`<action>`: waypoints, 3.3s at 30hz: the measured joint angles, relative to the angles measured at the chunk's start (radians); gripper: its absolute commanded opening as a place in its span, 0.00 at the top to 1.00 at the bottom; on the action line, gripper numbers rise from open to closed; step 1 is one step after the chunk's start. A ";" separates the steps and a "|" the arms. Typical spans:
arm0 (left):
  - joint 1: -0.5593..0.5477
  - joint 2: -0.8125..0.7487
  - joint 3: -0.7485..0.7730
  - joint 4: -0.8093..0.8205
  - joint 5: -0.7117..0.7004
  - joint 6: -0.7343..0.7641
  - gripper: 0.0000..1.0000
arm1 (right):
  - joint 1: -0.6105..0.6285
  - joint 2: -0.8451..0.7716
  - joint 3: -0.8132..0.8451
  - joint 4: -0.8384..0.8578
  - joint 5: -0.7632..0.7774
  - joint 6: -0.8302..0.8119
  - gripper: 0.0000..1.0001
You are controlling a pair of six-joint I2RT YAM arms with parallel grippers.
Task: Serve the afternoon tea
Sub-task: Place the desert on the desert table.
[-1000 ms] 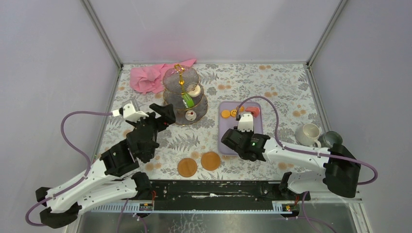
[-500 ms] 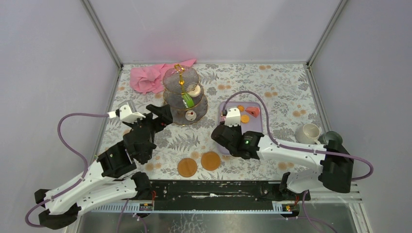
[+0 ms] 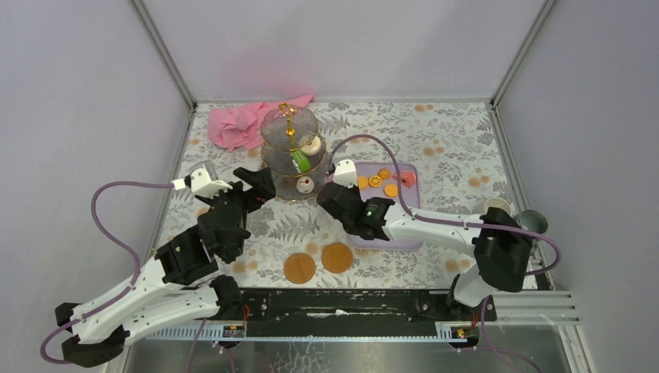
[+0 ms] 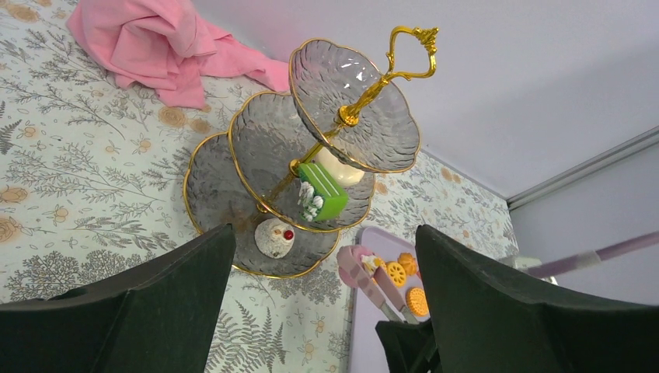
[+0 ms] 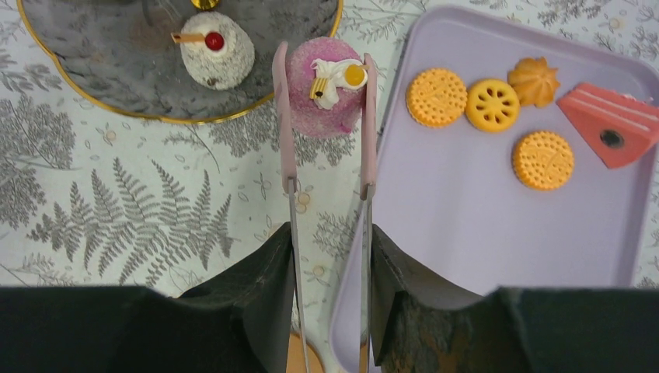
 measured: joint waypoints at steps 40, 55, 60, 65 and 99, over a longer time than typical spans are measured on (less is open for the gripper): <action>0.000 -0.006 -0.021 0.005 -0.025 0.027 0.07 | -0.099 0.300 0.145 0.344 -0.055 -0.237 0.73; 0.000 0.003 -0.021 0.005 -0.025 0.032 0.07 | -0.108 0.375 0.110 0.485 -0.025 -0.302 0.72; 0.000 0.007 -0.021 0.005 -0.025 0.032 0.07 | -0.109 0.397 0.110 0.500 -0.023 -0.312 0.67; 0.000 0.007 -0.021 0.005 -0.025 0.032 0.07 | -0.114 0.408 0.110 0.502 -0.021 -0.313 0.48; 0.000 0.048 0.003 -0.001 -0.025 0.028 0.08 | -0.108 0.272 0.018 0.513 0.002 -0.317 0.52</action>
